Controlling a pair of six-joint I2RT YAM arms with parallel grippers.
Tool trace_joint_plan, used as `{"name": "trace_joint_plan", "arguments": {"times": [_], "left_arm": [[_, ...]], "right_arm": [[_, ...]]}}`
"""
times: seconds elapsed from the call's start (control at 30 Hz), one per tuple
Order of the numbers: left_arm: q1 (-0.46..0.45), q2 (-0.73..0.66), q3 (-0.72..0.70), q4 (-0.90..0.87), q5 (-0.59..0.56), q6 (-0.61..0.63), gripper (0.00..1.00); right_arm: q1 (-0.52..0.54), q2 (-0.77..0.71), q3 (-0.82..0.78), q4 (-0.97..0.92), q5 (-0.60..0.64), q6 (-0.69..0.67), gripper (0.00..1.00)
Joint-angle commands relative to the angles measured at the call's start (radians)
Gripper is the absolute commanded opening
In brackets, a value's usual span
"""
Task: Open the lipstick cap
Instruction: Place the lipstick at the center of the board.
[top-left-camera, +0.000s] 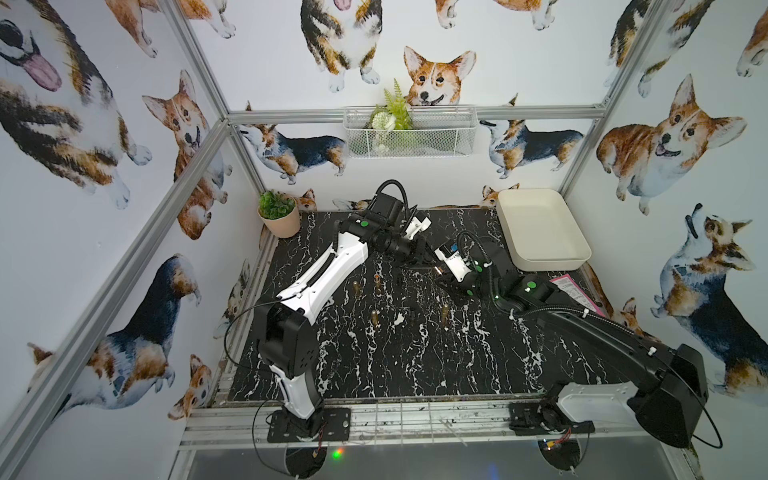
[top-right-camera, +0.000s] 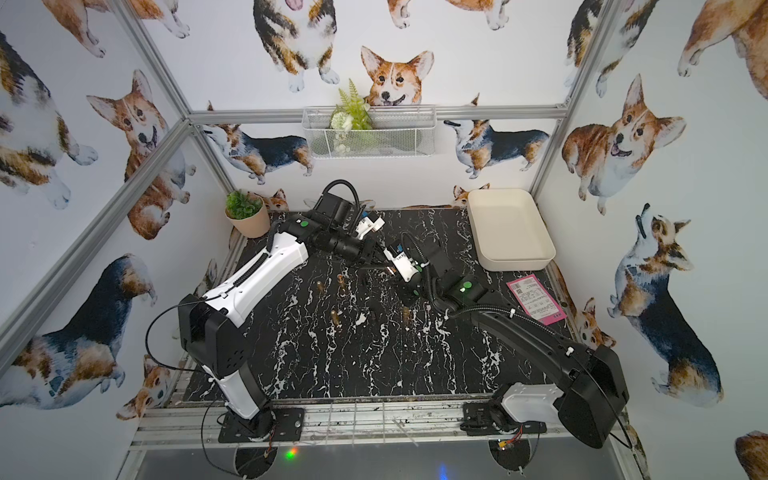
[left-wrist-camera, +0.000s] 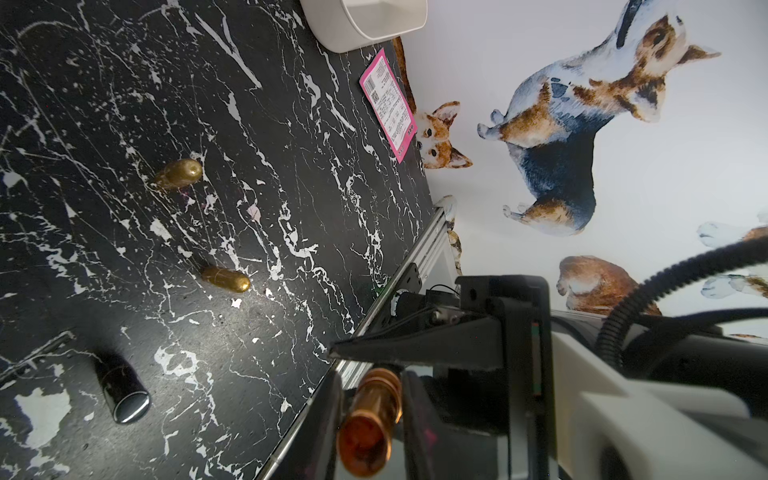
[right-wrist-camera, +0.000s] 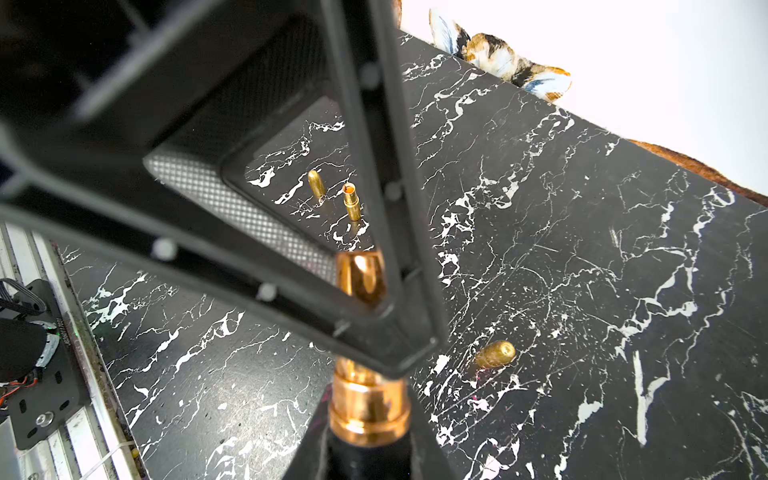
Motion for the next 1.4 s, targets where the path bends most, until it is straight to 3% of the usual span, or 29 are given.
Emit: {"name": "trace_joint_plan", "arguments": {"times": [0.0,0.23,0.4,0.53,1.37], "left_arm": [[-0.002,0.003,0.008,-0.010,0.008,0.011,0.26],[-0.001,0.001,0.008,-0.010,0.008,0.011,0.25],[0.000,0.004,0.010,-0.010,0.007,0.011,0.25],[0.000,0.003,0.012,-0.011,0.004,0.011,0.25],[0.000,0.007,0.024,-0.024,-0.003,0.021,0.15]], "right_arm": [[0.002,0.001,0.007,0.024,0.003,-0.021,0.01],[0.002,0.000,0.007,0.023,0.009,-0.022,0.02],[0.002,0.001,0.010,0.018,0.015,-0.021,0.08],[0.002,-0.002,0.010,0.017,0.024,-0.018,0.21],[0.002,-0.010,0.002,0.021,0.030,-0.023,0.21]]}}
